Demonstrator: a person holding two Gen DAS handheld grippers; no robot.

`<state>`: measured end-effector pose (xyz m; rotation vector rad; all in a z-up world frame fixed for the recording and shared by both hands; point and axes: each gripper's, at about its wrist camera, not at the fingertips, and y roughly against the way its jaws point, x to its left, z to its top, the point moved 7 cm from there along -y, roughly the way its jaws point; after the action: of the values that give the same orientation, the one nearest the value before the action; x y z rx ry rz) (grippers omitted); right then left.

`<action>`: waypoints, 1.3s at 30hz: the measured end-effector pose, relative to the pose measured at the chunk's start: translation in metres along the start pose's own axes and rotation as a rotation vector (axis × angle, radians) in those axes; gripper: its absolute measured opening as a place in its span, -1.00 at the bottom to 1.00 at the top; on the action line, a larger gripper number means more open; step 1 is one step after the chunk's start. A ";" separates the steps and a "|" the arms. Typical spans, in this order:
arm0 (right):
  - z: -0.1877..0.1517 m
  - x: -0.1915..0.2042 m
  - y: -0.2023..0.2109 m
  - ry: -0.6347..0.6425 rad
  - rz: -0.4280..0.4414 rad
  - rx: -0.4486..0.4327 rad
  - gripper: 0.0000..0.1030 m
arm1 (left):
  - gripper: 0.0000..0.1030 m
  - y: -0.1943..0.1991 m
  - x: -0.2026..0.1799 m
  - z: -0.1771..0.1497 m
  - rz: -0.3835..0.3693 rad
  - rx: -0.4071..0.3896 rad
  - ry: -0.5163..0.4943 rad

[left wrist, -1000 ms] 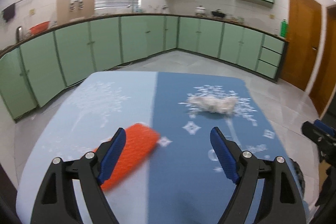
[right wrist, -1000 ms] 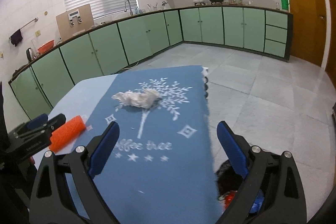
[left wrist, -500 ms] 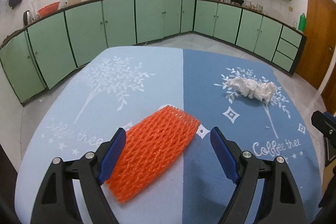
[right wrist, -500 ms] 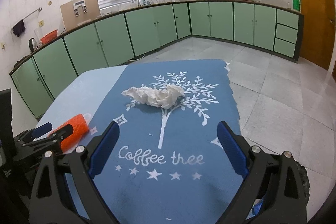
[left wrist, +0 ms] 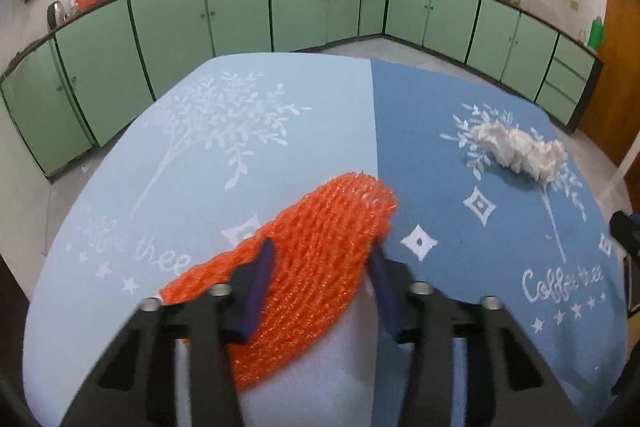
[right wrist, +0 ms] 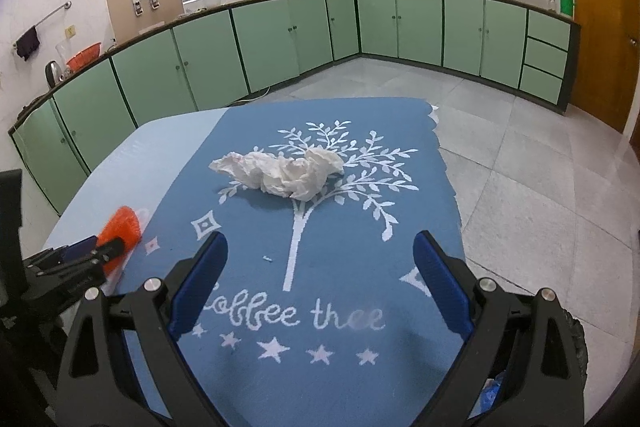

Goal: Collect trash
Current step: 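Grasp the orange foam net with the left gripper while the right grasps the white tissue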

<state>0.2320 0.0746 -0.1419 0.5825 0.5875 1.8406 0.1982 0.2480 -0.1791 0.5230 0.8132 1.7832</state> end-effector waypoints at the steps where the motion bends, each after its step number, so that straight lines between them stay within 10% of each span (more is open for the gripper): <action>1: 0.001 0.000 -0.002 0.002 0.001 0.001 0.77 | -0.60 0.001 0.001 0.002 -0.005 -0.007 0.006; 23: 0.042 0.008 -0.074 0.025 -0.012 0.056 0.72 | -0.84 0.012 -0.026 0.054 -0.118 -0.137 0.026; 27: 0.040 0.010 -0.089 0.027 0.003 0.114 0.39 | -0.84 0.006 -0.028 0.057 -0.112 -0.133 0.026; 33: 0.030 0.022 -0.097 0.056 0.088 0.180 -0.66 | -0.85 0.002 -0.031 0.058 -0.111 -0.127 0.022; 39: 0.032 0.026 -0.077 0.076 0.100 0.138 -0.74 | -0.84 0.010 -0.037 0.057 -0.114 -0.138 0.003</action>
<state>0.2981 0.1273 -0.1641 0.6452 0.7522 1.9335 0.2432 0.2271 -0.1320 0.3758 0.7021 1.7205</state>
